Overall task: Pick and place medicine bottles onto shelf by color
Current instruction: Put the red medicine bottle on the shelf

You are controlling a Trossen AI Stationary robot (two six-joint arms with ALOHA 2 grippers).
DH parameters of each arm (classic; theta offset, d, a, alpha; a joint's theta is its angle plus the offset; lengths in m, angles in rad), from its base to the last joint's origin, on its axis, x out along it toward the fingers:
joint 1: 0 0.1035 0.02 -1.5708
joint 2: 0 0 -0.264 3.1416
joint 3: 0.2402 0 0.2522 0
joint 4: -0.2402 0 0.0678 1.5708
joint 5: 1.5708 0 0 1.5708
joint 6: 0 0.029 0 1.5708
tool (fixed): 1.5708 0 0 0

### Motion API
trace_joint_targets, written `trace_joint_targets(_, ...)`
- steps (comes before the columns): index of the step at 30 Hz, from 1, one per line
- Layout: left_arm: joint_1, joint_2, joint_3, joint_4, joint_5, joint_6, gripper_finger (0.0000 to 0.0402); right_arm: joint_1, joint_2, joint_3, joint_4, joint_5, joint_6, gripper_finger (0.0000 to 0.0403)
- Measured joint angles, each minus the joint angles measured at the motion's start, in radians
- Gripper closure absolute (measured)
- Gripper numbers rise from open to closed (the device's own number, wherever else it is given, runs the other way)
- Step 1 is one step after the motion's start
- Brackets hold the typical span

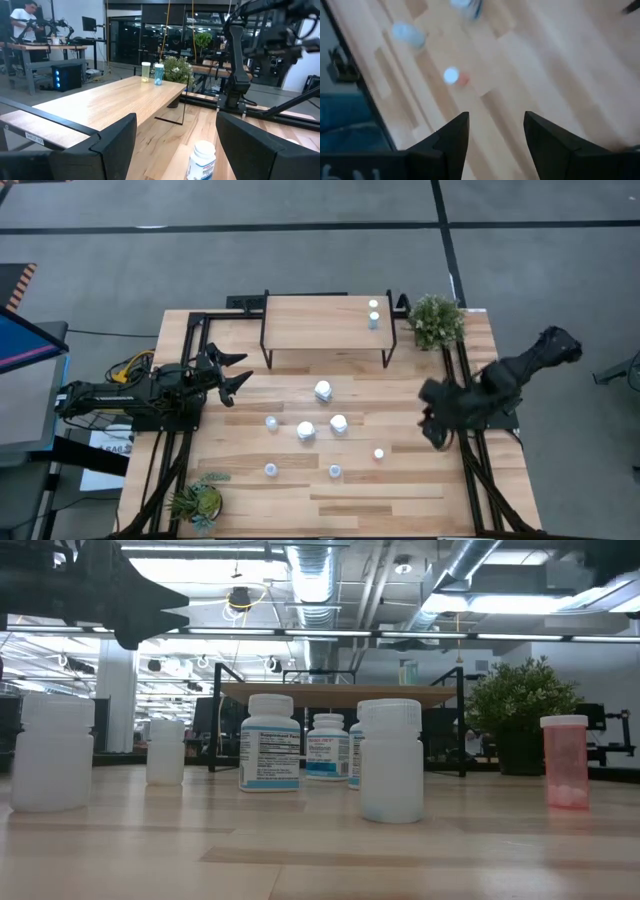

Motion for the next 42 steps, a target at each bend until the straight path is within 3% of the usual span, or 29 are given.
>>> trace_joint_targets(5,0.000,0.000,0.000,-0.005,0.000,0.000,0.0141,0.116,0.046,-0.126,0.129,0.016,0.026,0.0191)
trace_joint_targets(11,0.000,0.000,0.000,-0.005,0.000,0.001,0.0141,0.148,0.163,-0.180,0.245,-0.020,0.096,0.0175)
trace_joint_targets(16,0.000,0.000,0.000,-0.002,0.001,0.004,0.0141,0.121,0.255,-0.180,0.338,-0.101,0.087,0.0146)
trace_joint_targets(24,0.000,0.000,0.000,-0.001,0.021,0.003,0.0141,0.045,0.420,-0.180,0.443,-0.112,-0.111,0.0114)
trace_joint_targets(42,0.000,0.000,0.000,0.002,0.028,0.003,0.0141,-0.043,0.576,-0.152,0.570,-0.115,-0.327,0.0110)
